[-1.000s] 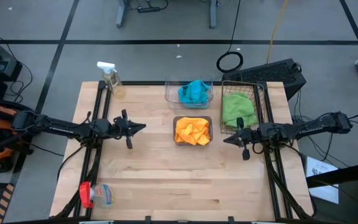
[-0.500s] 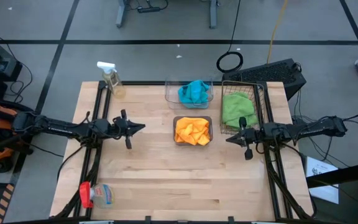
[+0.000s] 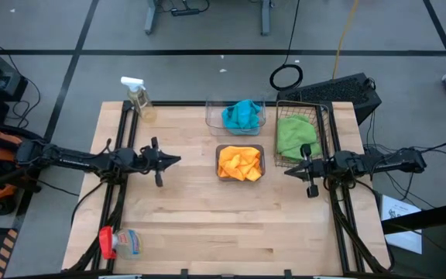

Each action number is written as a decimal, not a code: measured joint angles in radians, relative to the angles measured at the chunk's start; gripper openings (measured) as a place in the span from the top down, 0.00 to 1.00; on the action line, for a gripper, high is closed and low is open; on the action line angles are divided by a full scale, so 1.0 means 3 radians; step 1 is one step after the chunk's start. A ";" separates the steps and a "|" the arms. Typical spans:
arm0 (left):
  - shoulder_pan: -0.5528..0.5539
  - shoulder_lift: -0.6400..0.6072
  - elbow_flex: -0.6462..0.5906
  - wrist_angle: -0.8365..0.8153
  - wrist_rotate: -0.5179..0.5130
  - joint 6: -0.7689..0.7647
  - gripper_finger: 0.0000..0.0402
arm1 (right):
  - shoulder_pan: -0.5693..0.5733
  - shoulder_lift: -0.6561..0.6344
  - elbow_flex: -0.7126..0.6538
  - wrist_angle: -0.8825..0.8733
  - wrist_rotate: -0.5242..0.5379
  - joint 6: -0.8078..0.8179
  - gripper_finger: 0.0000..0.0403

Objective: Sort microfiber towel by color & place in baskets
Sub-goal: Return to Home Position

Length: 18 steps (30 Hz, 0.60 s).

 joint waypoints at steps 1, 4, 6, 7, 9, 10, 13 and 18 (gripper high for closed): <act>-0.0001 -0.0023 -0.0001 -0.0013 0.0008 0.0000 0.99 | 0.0000 -0.0005 0.0000 -0.0001 0.0001 -0.0001 1.00; -0.0001 -0.0103 -0.0001 -0.0087 0.0009 -0.0001 0.99 | 0.0000 -0.0022 0.0000 -0.0001 0.0006 -0.0019 1.00; 0.0000 -0.0159 -0.0001 -0.0109 0.0009 -0.0003 0.99 | 0.0000 -0.0021 0.0000 -0.0001 0.0031 -0.0052 1.00; 0.0000 -0.0187 -0.0001 -0.0113 0.0009 -0.0004 0.99 | 0.0000 -0.0029 0.0000 0.0004 0.0082 -0.0062 1.00; 0.0000 -0.0240 -0.0001 -0.0142 0.0010 -0.0004 0.99 | -0.0001 -0.0049 0.0000 0.0018 0.0160 -0.0085 1.00; -0.0001 -0.0266 -0.0001 -0.0166 0.0011 -0.0004 0.99 | -0.0001 -0.0069 0.0000 0.0017 0.0165 -0.0105 1.00; -0.0001 -0.0337 -0.0001 -0.0281 0.0009 -0.0006 0.99 | -0.0001 -0.0139 0.0000 0.0017 0.0158 -0.0140 1.00; -0.0001 -0.0442 -0.0001 -0.0444 0.0009 -0.0006 0.99 | -0.0001 -0.0231 0.0001 -0.0008 0.0004 -0.0178 1.00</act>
